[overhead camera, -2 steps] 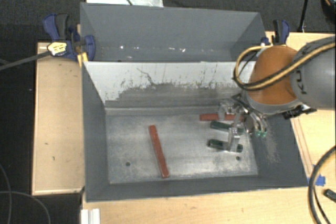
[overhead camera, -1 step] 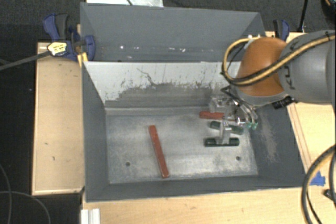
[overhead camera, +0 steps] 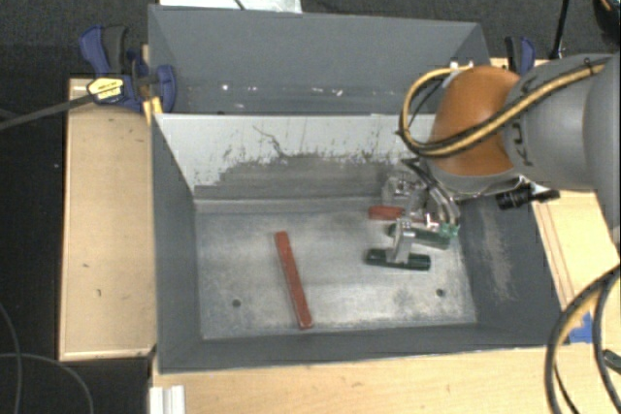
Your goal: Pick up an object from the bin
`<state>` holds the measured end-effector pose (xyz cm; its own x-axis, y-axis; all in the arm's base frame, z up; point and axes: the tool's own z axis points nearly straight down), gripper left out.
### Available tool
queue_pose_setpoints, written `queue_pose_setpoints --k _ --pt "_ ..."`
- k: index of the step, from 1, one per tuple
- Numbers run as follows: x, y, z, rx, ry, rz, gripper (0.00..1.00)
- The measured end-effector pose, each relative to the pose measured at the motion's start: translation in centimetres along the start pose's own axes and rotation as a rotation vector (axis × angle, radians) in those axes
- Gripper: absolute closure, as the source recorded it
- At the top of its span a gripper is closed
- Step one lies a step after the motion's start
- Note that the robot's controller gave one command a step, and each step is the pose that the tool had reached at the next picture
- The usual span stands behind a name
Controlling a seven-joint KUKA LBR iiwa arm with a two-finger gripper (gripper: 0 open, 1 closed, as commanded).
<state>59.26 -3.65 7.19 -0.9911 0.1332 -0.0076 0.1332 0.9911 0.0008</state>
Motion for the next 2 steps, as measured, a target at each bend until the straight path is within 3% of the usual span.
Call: queue_pose_setpoints --k 1,2 --pt "1.1 -1.1 0.0 -0.001 0.004 0.149 0.00" --pt "1.6 2.9 0.0 0.000 0.007 0.065 0.00"
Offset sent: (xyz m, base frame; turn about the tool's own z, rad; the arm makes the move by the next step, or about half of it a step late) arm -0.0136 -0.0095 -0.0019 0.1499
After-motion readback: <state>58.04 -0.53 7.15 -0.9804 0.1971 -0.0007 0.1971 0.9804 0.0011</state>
